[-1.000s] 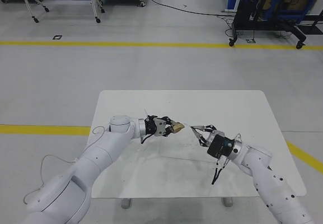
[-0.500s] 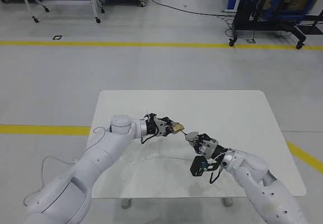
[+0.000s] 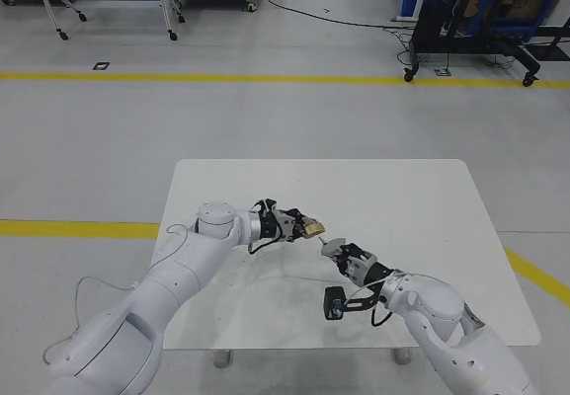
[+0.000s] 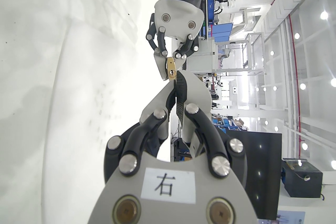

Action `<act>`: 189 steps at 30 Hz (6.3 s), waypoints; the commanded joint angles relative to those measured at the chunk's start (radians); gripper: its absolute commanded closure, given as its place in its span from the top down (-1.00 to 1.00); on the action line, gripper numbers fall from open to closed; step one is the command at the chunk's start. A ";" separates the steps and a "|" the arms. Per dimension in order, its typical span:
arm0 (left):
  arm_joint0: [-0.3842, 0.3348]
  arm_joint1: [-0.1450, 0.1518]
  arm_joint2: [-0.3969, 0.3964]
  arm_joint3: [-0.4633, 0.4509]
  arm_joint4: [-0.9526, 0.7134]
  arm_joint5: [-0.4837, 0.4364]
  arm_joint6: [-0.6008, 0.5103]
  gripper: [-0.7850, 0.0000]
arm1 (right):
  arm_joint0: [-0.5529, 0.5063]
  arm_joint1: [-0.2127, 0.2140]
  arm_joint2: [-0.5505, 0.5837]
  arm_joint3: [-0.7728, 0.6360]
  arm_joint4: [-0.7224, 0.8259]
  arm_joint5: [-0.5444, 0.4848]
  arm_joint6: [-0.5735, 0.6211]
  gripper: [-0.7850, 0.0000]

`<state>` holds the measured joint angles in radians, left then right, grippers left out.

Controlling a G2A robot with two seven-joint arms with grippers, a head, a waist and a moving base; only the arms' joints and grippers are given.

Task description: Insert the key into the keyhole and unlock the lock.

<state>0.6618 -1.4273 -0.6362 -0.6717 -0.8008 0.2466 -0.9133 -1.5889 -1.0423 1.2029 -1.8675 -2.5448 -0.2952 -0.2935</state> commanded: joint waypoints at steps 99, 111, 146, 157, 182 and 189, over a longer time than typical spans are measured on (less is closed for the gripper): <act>0.091 -0.011 -0.183 -0.095 0.240 -0.063 0.054 -1.00 | 0.102 -0.059 -0.149 -0.022 -0.083 -0.146 0.402 -1.00; 0.094 -0.015 -0.197 -0.094 0.246 -0.054 0.057 -1.00 | 0.120 -0.069 -0.183 -0.013 -0.092 -0.152 0.403 -1.00; 0.103 -0.024 -0.256 -0.082 0.187 -0.031 0.078 -1.00 | 0.082 -0.074 -0.061 0.021 0.145 -0.012 0.261 -1.00; 0.144 -0.015 -0.270 -0.148 0.227 -0.061 0.143 -1.00 | 0.077 -0.077 -0.101 0.027 -0.061 0.076 0.383 -1.00; 0.195 -0.001 -0.323 -0.238 0.279 -0.132 0.188 -1.00 | 0.130 -0.126 -0.273 0.115 -0.446 0.188 0.569 -1.00; 0.198 -0.002 -0.325 -0.243 0.294 -0.148 0.187 -1.00 | 0.131 -0.132 -0.273 0.116 -0.465 0.167 0.563 -1.00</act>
<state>0.8596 -1.4290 -0.9620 -0.9141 -0.5119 0.1006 -0.7252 -1.4581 -1.1735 0.9291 -1.7506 -3.0090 -0.1241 0.2717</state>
